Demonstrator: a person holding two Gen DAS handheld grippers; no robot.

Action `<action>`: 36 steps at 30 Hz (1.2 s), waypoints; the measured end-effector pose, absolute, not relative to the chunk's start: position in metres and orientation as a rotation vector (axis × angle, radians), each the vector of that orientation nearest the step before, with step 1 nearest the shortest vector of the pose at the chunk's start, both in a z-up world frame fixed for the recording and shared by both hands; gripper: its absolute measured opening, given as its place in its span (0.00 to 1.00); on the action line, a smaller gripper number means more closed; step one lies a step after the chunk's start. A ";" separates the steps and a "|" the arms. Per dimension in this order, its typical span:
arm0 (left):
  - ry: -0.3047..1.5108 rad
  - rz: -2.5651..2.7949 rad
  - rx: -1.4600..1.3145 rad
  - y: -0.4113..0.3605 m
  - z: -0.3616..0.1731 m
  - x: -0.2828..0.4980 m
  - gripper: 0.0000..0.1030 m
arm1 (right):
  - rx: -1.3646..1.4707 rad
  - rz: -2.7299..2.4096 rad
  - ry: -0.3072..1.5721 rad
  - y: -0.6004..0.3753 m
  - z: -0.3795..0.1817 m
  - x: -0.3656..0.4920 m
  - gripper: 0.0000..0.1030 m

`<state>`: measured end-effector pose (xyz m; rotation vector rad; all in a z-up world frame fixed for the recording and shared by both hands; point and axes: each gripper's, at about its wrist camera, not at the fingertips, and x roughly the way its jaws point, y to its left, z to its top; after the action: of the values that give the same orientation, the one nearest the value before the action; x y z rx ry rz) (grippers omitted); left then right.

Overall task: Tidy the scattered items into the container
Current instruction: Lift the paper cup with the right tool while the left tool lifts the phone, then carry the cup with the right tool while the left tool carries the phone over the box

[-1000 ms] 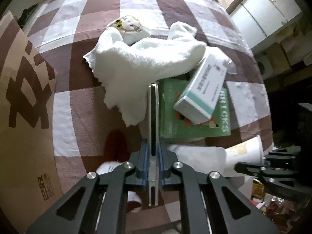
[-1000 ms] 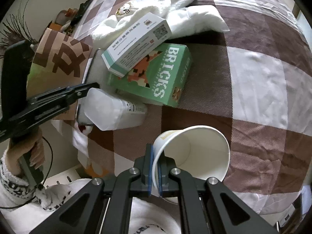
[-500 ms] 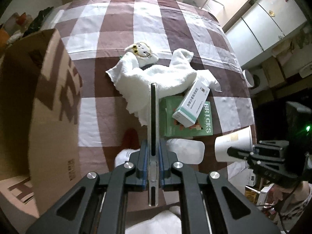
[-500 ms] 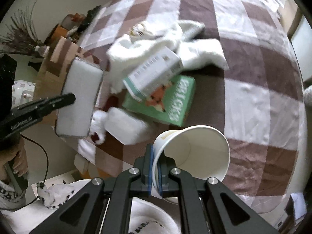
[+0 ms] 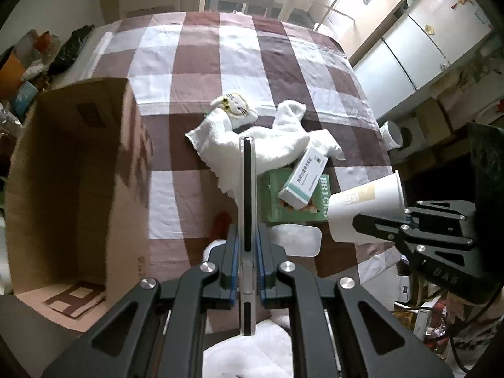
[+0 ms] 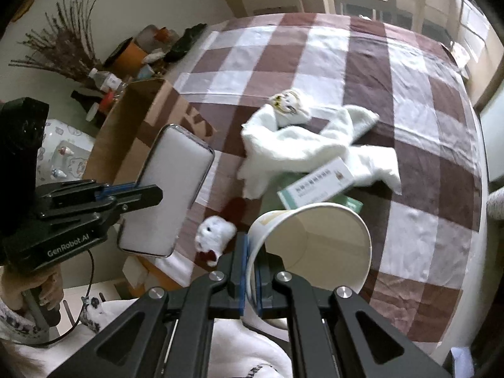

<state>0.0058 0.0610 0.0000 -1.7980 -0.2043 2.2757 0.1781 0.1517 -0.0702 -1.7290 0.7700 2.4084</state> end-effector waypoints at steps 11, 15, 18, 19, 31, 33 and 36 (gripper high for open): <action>-0.281 2.328 -1.723 0.024 0.036 0.012 0.09 | -1.724 2.470 0.663 0.124 -0.037 0.143 0.04; -0.308 2.368 -1.680 0.007 0.052 0.013 0.09 | -1.726 2.508 0.623 0.114 -0.025 0.128 0.04; -0.327 2.396 -1.662 -0.007 0.061 0.013 0.09 | -1.733 2.534 0.589 0.106 -0.018 0.115 0.04; -0.334 2.405 -1.659 -0.011 0.063 0.013 0.09 | -1.735 2.539 0.582 0.104 -0.017 0.112 0.04; -0.454 2.505 -1.695 -0.085 0.068 0.020 0.09 | -1.770 2.613 0.504 0.072 -0.003 0.062 0.04; -0.470 2.517 -1.701 -0.095 0.066 0.021 0.09 | -1.779 2.626 0.488 0.066 -0.002 0.054 0.04; -0.482 2.527 -1.710 -0.105 0.064 0.021 0.09 | -1.790 2.645 0.472 0.057 0.001 0.042 0.04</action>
<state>0.0212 -0.1050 0.0641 -1.7099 -0.4821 2.5269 0.0422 0.0575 0.0005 -1.7899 0.4721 2.6451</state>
